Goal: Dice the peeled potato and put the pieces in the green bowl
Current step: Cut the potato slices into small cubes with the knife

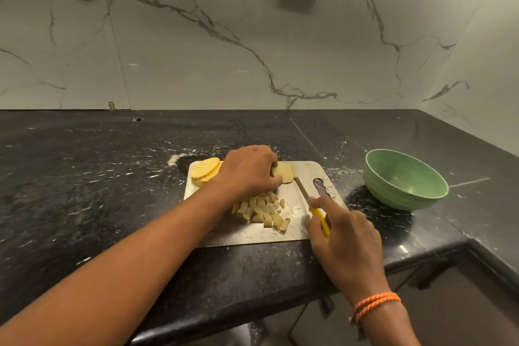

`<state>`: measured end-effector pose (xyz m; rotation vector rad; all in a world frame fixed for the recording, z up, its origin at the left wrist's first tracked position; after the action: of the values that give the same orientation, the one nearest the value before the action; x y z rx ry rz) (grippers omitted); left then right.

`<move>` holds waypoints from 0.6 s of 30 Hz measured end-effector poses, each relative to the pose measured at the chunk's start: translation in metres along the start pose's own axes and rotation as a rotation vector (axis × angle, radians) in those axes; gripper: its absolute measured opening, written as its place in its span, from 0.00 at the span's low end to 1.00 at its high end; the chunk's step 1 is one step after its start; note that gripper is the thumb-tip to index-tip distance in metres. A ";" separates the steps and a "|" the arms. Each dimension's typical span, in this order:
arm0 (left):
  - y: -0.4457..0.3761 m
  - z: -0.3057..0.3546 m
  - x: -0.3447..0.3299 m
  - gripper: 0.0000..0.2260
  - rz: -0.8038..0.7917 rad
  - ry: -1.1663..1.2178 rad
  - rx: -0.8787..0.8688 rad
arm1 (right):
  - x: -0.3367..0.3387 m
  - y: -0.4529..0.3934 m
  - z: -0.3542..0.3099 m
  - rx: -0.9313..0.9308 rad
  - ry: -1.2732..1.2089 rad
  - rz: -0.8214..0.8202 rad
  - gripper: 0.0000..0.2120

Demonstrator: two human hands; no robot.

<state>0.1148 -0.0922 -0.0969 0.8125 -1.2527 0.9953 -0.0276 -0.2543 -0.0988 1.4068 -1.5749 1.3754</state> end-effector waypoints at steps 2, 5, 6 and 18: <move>0.000 -0.001 0.000 0.18 0.003 0.019 0.000 | 0.006 -0.002 0.000 -0.016 -0.048 0.064 0.14; 0.000 -0.001 0.000 0.18 0.000 0.035 0.000 | 0.008 -0.018 -0.001 -0.040 -0.083 0.139 0.15; 0.000 -0.001 0.000 0.18 0.000 0.040 0.000 | 0.006 -0.027 -0.002 -0.040 -0.087 0.136 0.15; 0.000 0.000 0.000 0.20 0.022 0.020 0.021 | -0.021 -0.060 -0.015 0.006 0.038 -0.086 0.10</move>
<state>0.1149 -0.0920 -0.0966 0.8047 -1.2381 1.0340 0.0321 -0.2270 -0.0963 1.4273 -1.4697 1.3492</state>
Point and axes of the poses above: each hand's wrist, its own y-axis away from the middle knuckle, its own x-axis out of the back of the hand, z = x × y, the point moved 7 cm from there along -y, towards the middle knuckle, and after that the axes turned 14 degrees about -z, right-handed, at the moved point
